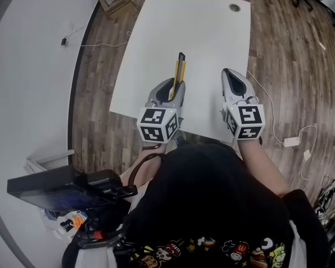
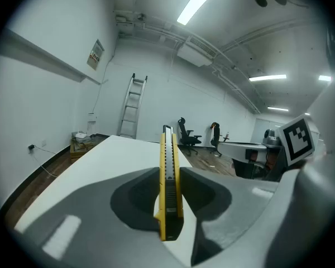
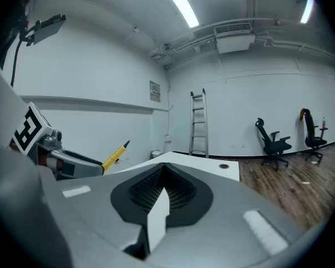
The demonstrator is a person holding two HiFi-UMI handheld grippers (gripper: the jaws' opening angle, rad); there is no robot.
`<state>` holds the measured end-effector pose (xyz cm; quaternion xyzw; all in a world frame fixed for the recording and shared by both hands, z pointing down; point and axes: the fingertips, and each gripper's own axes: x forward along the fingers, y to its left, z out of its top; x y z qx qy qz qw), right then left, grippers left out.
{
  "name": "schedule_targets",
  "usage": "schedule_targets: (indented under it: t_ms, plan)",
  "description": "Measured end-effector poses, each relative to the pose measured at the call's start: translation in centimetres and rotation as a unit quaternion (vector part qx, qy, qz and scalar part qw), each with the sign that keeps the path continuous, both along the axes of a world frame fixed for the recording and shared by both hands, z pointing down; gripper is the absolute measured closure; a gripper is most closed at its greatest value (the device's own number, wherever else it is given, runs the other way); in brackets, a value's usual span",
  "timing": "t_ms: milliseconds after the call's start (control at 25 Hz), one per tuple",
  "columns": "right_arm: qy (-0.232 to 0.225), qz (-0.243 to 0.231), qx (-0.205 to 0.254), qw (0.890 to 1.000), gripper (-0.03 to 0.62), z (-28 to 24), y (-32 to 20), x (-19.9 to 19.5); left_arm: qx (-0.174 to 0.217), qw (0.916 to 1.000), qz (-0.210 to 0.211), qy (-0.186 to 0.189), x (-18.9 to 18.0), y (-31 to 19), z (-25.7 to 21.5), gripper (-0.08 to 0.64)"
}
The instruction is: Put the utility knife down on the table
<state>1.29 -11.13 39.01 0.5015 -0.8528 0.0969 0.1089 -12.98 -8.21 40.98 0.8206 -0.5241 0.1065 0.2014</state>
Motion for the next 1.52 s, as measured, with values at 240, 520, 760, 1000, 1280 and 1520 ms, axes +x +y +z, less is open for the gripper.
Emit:
schedule_targets:
  t_ms: [240, 520, 760, 1000, 1280, 1520]
  plan:
    - [-0.003, -0.01, -0.001, 1.0, 0.569, -0.2, 0.4, 0.1, 0.001, 1.0, -0.007, -0.001, 0.3, 0.3, -0.3, 0.445]
    - [-0.01, -0.012, -0.008, 1.0, 0.569, 0.4, 0.5, 0.3, 0.001, 0.9999, -0.013, -0.005, 0.3, 0.1, -0.1, 0.443]
    - [-0.01, -0.013, -0.012, 1.0, 0.569, 0.6, 0.5, 0.5, 0.0, 0.9998, -0.014, -0.016, 0.2, -0.7, 0.0, 0.445]
    - [-0.014, -0.011, -0.019, 1.0, 0.568, 0.9, 0.5, 0.8, -0.012, 0.9994, -0.007, -0.033, 0.3, -3.4, 1.1, 0.445]
    - [-0.013, -0.004, -0.03, 0.999, 0.568, 1.7, 0.8, 1.7, -0.053, 0.9972, -0.007, -0.052, 1.1, -7.1, 5.0, 0.445]
    - [-0.013, 0.007, -0.039, 0.999, 0.568, 2.4, 0.3, 3.0, -0.098, 0.9916, -0.001, -0.084, 1.9, -8.6, 9.4, 0.443]
